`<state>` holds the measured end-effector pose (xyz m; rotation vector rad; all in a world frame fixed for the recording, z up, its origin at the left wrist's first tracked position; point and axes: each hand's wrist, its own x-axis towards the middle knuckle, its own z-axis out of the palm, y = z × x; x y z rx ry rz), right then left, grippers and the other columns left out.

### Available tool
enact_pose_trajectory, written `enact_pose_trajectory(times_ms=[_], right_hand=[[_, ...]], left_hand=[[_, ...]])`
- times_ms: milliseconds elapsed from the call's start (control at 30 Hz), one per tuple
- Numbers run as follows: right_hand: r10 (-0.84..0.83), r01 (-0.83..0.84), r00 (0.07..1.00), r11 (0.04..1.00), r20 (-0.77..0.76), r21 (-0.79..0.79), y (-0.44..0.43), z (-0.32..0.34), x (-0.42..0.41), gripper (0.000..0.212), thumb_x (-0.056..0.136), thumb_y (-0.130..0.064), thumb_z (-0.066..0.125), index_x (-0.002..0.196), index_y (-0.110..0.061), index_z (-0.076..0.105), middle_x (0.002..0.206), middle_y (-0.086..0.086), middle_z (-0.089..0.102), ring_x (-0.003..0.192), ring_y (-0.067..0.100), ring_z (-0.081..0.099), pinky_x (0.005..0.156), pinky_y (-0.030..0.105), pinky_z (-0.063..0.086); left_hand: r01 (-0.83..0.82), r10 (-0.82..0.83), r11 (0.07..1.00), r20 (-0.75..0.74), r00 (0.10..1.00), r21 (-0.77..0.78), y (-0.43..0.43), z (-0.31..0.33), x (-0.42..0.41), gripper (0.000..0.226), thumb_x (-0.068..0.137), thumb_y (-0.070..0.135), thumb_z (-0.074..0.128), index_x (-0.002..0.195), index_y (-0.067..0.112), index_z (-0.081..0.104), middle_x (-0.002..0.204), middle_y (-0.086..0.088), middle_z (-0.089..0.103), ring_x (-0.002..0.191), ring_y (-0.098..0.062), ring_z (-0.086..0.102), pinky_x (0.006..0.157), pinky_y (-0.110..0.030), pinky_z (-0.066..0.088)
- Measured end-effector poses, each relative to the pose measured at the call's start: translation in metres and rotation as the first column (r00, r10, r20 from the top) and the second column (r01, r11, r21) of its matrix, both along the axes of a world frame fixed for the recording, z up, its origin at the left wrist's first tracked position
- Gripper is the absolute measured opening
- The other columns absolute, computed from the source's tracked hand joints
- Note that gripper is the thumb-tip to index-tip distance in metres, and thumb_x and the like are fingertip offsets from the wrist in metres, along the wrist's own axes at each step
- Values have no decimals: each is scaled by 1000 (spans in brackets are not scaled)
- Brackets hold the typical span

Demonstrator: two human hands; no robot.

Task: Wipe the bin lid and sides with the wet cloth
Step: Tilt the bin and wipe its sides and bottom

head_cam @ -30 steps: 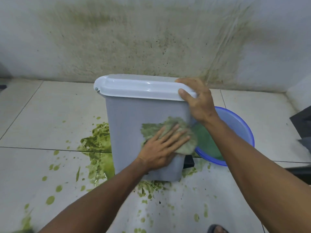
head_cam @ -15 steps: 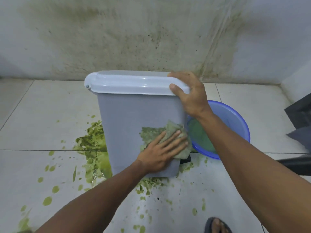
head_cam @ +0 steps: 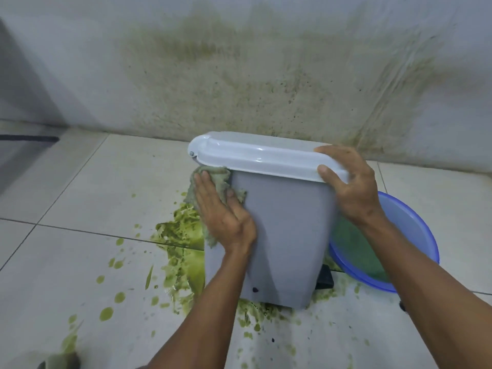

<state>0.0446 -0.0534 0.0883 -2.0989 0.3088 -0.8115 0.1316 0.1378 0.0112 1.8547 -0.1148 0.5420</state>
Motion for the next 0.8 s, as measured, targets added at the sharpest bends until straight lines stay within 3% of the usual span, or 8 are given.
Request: enact_pose_trajectory(times_ms=[167,267,333,400,467,567,667,800], right_hand=[[11,-10,1000,1000,23,-11,4,1,-3,27,90,-22,64,116,-23,71,122,-4,65,121,19,57,108,39,42],[-5,7,999,999,39,-40,11,0,-11,27,90,-21,63,117,-22,70,123,-1,66,124,22,55,110,40,40],[-9,11,999,998,40,-66,14,-2,-18,29,90,-21,64,118,-18,70,125,1,66,127,24,53,112,43,38],[-14,17,999,997,32,-78,17,-2,-24,31,90,-25,63,119,-16,71,126,2,66,129,26,51,113,44,37],[-30,32,999,997,34,-65,23,0,-28,33,89,-32,61,119,-21,70,127,1,66,131,22,49,114,39,36],[-52,54,998,997,32,-49,34,3,-36,35,87,-38,60,118,-26,70,126,-2,66,133,13,47,113,26,33],[-125,119,991,989,54,89,44,14,-40,25,84,-35,65,103,-24,76,112,-4,72,124,12,54,107,22,39],[-390,383,921,911,18,153,68,29,-39,9,84,-18,70,77,-22,73,87,-8,71,103,23,60,86,17,42]], left_hand=[[-422,-12,651,-564,825,-631,21,55,27,40,109,40,40,124,17,68,115,6,70,115,-18,65,92,-28,51],[-317,-149,577,-478,866,-753,36,84,34,37,108,45,41,116,23,70,112,8,71,110,-13,68,101,-37,54],[-32,-168,877,-369,914,-479,32,98,35,33,109,43,38,124,30,64,131,9,64,126,-8,57,116,-35,39],[250,-217,961,-239,946,118,31,102,44,44,107,43,33,141,26,57,154,5,48,149,-16,31,125,-39,18],[375,-310,763,-211,927,526,35,117,55,47,105,43,30,138,25,58,152,4,50,152,-24,25,125,-51,9],[529,-379,435,-385,842,728,32,146,56,49,108,45,27,143,27,55,152,-1,51,147,-27,34,123,-56,12],[628,-479,165,-495,725,760,16,164,46,54,107,53,25,153,31,43,160,1,41,148,-24,34,123,-50,14],[766,-510,77,-635,580,638,27,171,49,59,105,57,33,159,34,30,168,10,23,154,-20,21,122,-41,17]])
